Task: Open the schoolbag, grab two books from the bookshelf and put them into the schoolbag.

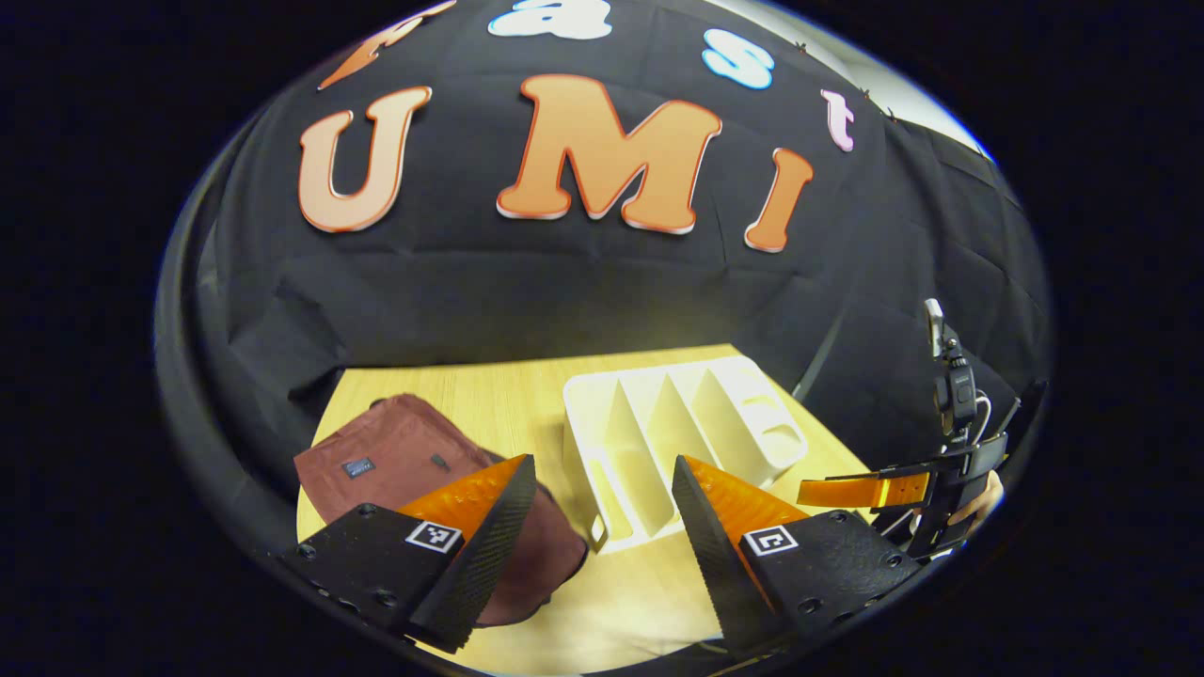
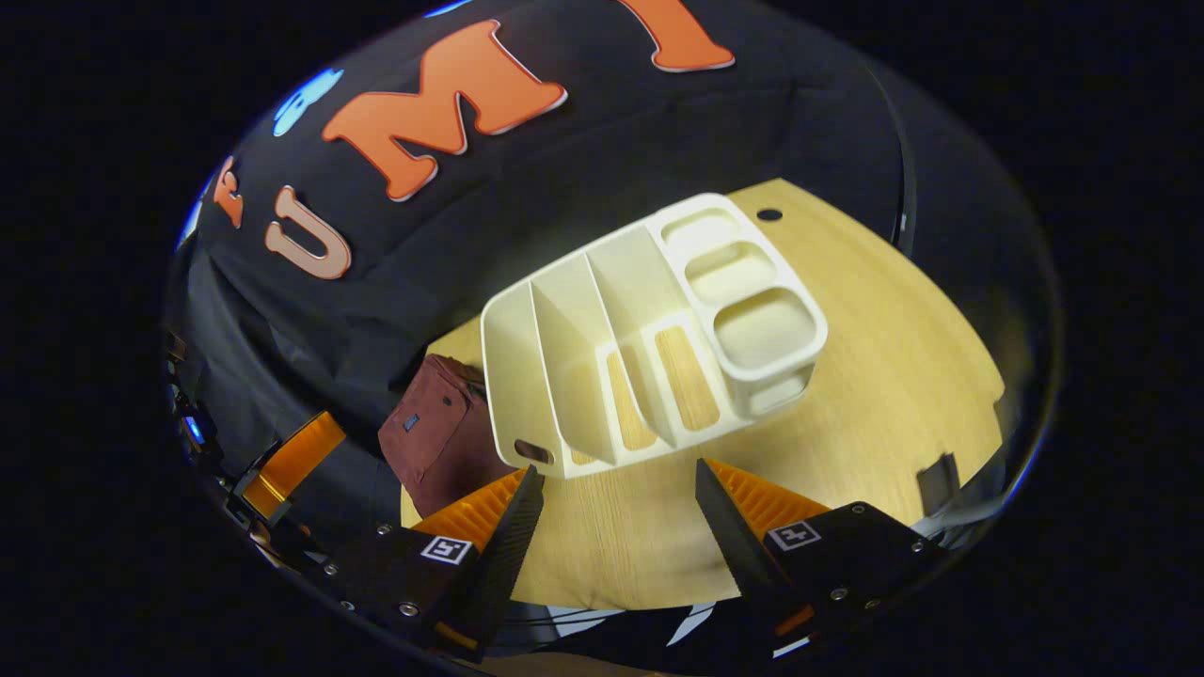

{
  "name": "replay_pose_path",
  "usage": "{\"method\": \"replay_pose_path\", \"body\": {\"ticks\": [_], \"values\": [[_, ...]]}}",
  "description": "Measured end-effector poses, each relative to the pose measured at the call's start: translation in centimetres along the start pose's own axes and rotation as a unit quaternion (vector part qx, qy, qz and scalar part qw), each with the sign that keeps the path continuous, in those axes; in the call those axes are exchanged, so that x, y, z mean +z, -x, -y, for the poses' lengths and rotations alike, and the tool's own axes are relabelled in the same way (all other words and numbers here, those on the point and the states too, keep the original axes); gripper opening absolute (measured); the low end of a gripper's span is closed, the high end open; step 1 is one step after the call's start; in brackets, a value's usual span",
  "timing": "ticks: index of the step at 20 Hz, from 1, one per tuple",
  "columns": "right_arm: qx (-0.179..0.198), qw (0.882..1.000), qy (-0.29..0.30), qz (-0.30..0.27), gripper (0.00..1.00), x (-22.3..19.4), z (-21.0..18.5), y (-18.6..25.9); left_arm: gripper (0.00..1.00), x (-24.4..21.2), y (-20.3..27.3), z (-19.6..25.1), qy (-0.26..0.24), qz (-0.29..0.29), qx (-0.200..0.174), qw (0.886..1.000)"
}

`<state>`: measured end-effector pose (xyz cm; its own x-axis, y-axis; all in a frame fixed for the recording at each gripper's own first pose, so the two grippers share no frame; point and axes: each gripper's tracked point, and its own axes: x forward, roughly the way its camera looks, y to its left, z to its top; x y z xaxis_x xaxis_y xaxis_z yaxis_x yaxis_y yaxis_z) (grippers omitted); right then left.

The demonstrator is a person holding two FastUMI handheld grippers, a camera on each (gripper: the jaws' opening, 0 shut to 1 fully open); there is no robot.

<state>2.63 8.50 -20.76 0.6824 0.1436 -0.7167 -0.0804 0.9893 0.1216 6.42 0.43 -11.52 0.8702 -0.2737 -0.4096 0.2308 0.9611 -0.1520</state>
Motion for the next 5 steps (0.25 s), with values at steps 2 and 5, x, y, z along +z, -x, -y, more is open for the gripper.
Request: {"method": "replay_pose_path", "body": {"ticks": [2, 5], "values": [[-0.001, 0.998, 0.030, 0.051, 0.98, 3.0, 0.9, 1.9, 0.93, 2.4, 0.0, 1.3, 0.003, 0.038, 0.012, 0.999], [-0.017, 0.989, 0.078, 0.128, 0.98, 7.6, 1.9, 5.0, 0.93, 4.4, 0.7, 2.8, 0.009, 0.086, 0.028, 0.996]]}}
